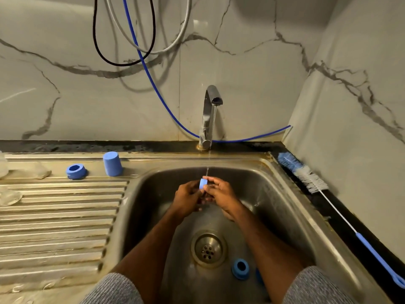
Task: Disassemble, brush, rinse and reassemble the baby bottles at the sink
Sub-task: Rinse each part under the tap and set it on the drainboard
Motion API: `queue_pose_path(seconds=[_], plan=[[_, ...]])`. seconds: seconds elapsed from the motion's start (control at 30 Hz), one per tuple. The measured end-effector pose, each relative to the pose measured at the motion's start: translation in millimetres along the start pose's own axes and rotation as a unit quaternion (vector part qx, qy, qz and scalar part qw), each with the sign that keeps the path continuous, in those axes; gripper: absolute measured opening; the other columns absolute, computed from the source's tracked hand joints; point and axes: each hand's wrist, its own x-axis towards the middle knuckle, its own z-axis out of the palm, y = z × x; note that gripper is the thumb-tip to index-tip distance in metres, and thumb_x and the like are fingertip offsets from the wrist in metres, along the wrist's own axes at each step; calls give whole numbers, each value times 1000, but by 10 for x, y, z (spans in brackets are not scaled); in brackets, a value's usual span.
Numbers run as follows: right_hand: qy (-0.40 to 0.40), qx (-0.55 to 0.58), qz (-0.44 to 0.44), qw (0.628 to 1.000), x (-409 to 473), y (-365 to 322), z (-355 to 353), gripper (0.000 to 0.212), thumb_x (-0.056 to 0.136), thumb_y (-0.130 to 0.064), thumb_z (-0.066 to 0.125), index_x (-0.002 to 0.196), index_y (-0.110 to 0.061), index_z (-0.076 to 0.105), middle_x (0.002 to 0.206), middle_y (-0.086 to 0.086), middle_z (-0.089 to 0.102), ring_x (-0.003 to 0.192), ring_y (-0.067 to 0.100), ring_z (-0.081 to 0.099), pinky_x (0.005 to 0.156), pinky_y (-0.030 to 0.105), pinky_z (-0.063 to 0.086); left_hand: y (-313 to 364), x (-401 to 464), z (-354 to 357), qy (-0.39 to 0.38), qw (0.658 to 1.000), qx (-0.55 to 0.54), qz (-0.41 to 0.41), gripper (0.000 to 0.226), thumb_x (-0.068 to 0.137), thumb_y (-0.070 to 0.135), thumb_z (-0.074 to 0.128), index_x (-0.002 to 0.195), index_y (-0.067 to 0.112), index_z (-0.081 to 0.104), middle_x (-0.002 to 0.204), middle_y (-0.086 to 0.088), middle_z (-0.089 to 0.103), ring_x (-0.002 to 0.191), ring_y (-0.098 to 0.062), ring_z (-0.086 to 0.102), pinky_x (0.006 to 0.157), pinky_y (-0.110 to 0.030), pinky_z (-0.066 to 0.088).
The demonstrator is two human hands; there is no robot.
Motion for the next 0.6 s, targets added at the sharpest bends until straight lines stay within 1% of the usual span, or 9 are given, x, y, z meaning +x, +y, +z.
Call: queue_pose_path(seconds=[0.07,0.13,0.2,0.27,0.33,0.37,0.47,0.53,0.6], plan=[[8,27,2,1000,9,12,-12,35,98,-5,59,130,-16,63,115,11,71,98,25,72,84,40,61,43,-10,15,-15,998,-60,-17,25,106,20,50,122,11,67,91,-11,74,77,-23,69,61,-33,58],[18,54,3,998,18,34,-12,31,99,-10,59,129,-17,65,114,11,72,100,29,73,87,44,60,78,-22,28,-18,996,-81,-30,30,107,27,47,118,9,68,90,-13,73,75,-21,68,59,-29,55],[31,75,-8,997,21,39,13,27,99,-14,60,123,-18,69,113,12,72,99,31,72,85,47,60,91,-31,48,-13,996,-82,-16,27,105,23,52,119,8,68,89,-11,73,70,-14,68,54,-23,51],[59,75,-27,995,16,23,63,17,97,-14,63,111,-19,72,104,11,74,92,28,73,75,41,62,113,-45,67,-7,998,-62,21,23,103,16,54,119,8,69,94,-8,74,71,-5,69,55,-15,48],[100,65,-42,992,7,-23,114,5,95,-18,68,99,-20,71,91,6,74,79,20,71,62,30,57,127,-37,72,-1,998,-25,65,24,103,14,54,121,8,68,102,-8,74,81,-5,70,62,-14,49],[122,62,-43,990,10,-44,138,3,94,-22,69,94,-19,70,87,6,74,75,19,70,59,27,55,129,-33,72,3,996,-12,85,24,103,14,54,121,9,68,104,-7,74,85,-7,70,65,-14,50],[170,57,-21,984,40,-80,166,18,96,-30,66,82,-18,66,84,9,72,77,23,70,63,33,59,102,-28,91,-7,993,29,116,22,99,13,60,120,11,67,104,-5,72,90,-14,69,70,-18,51],[146,56,-19,988,40,-89,151,18,95,-28,67,82,-17,67,85,9,73,80,24,70,68,35,60,85,-40,131,-11,993,21,111,22,98,9,61,119,11,65,105,-6,71,92,-15,69,72,-21,53],[96,93,-28,991,13,-91,120,5,94,-19,68,91,-16,71,92,8,75,87,23,71,72,35,58,108,-65,160,1,996,-38,81,22,98,4,60,119,9,62,106,-10,70,89,-15,70,73,-23,56]])
